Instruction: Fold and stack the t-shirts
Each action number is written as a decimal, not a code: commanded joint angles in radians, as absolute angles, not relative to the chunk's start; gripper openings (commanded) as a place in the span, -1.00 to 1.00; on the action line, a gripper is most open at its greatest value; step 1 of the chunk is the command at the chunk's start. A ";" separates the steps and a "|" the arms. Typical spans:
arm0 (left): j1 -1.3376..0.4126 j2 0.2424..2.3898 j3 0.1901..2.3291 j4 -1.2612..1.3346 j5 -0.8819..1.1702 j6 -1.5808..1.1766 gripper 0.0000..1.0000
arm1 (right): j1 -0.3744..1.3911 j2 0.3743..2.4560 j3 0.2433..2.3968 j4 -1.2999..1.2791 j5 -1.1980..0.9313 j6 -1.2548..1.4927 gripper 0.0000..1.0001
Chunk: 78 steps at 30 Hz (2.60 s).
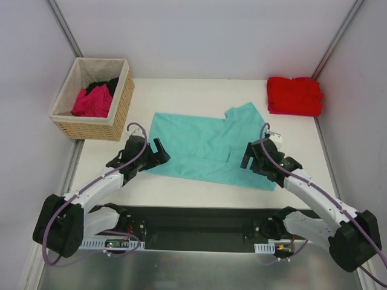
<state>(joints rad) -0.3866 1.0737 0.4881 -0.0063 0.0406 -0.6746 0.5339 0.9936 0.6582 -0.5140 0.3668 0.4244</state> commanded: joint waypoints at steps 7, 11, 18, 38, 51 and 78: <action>-0.388 1.238 0.503 0.193 0.020 -0.637 0.98 | 0.494 1.224 0.730 -0.305 0.322 0.357 0.93; -0.387 1.275 0.537 0.196 0.023 -0.632 0.98 | 0.469 1.281 0.735 -0.273 0.301 0.357 0.93; -0.387 1.273 0.468 0.216 0.018 -0.663 0.98 | 0.466 1.353 0.681 -0.219 0.268 0.373 0.93; -0.387 0.844 0.196 0.025 0.015 -0.753 0.98 | 0.581 1.373 0.557 -0.176 0.233 0.466 0.93; -0.390 0.690 0.150 -0.118 0.057 -0.792 0.98 | 0.747 1.218 0.462 -0.282 0.311 0.592 0.93; -0.402 0.483 0.189 -0.342 0.074 -0.850 0.99 | 0.815 0.978 0.510 -0.575 0.451 0.647 0.93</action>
